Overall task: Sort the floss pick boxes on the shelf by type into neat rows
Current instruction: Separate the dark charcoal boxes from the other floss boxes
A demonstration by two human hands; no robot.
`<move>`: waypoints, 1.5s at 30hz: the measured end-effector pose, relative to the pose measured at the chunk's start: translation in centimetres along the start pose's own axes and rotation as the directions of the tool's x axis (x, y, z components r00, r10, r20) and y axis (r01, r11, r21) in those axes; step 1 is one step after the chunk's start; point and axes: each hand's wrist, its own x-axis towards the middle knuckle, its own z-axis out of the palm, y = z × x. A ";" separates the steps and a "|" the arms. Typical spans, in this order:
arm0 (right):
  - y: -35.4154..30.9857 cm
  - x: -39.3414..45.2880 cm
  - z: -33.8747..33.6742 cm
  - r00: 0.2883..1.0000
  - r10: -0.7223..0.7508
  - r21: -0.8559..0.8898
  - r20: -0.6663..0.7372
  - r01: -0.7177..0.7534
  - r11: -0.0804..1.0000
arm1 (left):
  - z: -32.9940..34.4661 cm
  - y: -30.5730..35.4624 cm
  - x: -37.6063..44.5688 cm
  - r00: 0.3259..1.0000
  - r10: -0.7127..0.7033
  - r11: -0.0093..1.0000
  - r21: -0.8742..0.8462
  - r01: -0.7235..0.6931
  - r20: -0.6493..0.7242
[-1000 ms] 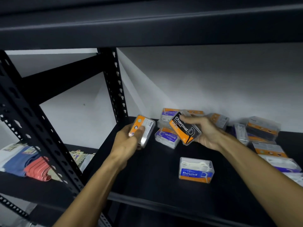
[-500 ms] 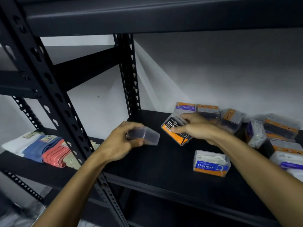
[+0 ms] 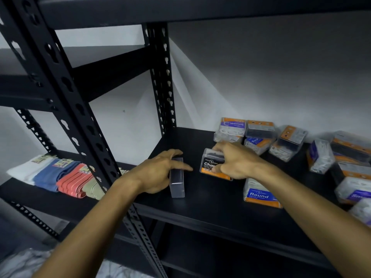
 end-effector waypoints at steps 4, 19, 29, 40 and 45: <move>-0.2 -0.2 0.2 1.000 -0.019 -0.064 -0.009 0.019 0.998 | 0.2 0.8 -0.6 0.935 -0.208 0.978 -0.039 0.206 -0.287; -1.8 -0.6 0.9 0.998 -0.049 -0.200 0.024 0.053 0.978 | -0.5 0.6 0.5 0.952 -0.302 0.953 -0.002 0.302 -0.053; -2.8 -1.3 2.5 0.997 -0.071 -0.221 -0.015 0.066 0.973 | 0.1 -0.5 1.4 0.986 -0.159 0.987 -0.044 0.157 -0.057; -2.9 -0.8 3.5 0.999 -0.035 -0.155 -0.022 0.031 0.987 | 0.2 -0.7 1.7 0.984 -0.156 0.988 -0.015 0.156 -0.089; -2.9 -0.7 3.8 0.999 -0.018 -0.122 -0.039 0.013 0.992 | 0.1 -0.7 1.8 0.983 -0.158 0.987 0.001 0.159 -0.090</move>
